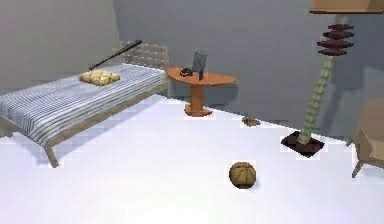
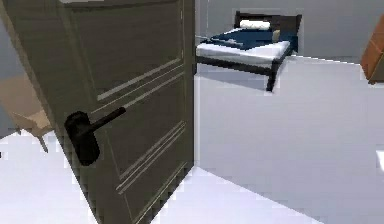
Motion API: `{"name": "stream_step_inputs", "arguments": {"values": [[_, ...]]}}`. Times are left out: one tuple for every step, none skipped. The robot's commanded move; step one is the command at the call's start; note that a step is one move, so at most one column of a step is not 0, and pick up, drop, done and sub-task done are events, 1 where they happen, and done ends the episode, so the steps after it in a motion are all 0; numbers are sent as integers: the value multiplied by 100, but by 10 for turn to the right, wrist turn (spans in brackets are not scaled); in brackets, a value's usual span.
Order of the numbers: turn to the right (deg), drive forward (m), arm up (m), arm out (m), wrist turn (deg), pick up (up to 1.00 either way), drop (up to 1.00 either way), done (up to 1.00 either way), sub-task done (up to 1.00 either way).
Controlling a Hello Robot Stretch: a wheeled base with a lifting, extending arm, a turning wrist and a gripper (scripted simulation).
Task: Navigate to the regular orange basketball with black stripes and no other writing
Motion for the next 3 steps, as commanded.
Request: {"name": "stream_step_inputs", "arguments": {"values": [[0, 40, 0, 0, 0, 0, 0, 0, 0], [240, 0, 0, 0, 0, 0, 0, 0, 0], [0, 0, 0, 0, 0, 0, 0, 100, 0]]}}
